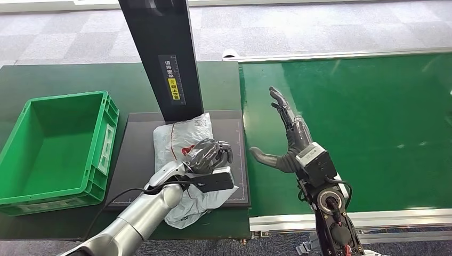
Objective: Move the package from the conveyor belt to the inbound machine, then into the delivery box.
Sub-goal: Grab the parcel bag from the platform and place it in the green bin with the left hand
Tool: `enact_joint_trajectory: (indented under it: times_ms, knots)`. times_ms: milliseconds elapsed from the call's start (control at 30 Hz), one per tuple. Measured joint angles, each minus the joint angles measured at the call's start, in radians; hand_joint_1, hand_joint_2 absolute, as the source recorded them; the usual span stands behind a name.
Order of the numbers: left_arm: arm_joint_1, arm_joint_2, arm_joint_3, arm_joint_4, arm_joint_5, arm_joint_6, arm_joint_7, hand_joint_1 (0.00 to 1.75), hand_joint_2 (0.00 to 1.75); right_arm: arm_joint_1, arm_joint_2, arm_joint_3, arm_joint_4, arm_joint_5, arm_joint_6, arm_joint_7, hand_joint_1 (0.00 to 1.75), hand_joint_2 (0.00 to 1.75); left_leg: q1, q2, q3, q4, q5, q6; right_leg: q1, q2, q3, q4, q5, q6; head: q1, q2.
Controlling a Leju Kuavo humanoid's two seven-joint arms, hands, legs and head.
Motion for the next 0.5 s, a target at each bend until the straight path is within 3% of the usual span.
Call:
enact_joint_trajectory:
  times_ms: [300, 500]
  knots:
    - [0.038, 0.107, 0.095, -0.371, 0.075, -0.034, 0.04, 0.0, 1.75, 0.046, -0.017, -0.034, -0.041, 0.014, -0.023, 0.0, 0.0, 1.75, 0.0, 0.0, 0.0, 0.0, 0.0, 0.0, 0.0, 0.0, 0.0, 0.0, 0.0, 0.0, 0.0, 0.0]
    - [0.066, 0.155, 0.164, -0.497, 0.084, -0.048, 0.039, 0.0, 1.75, 0.055, -0.029, -0.043, -0.056, 0.016, -0.025, 0.001, 0.0, 1.75, 0.0, 0.0, 0.0, 0.0, 0.0, 0.0, 0.0, 0.0, 0.0, 0.0, 0.0, 0.0, 0.0, 0.0]
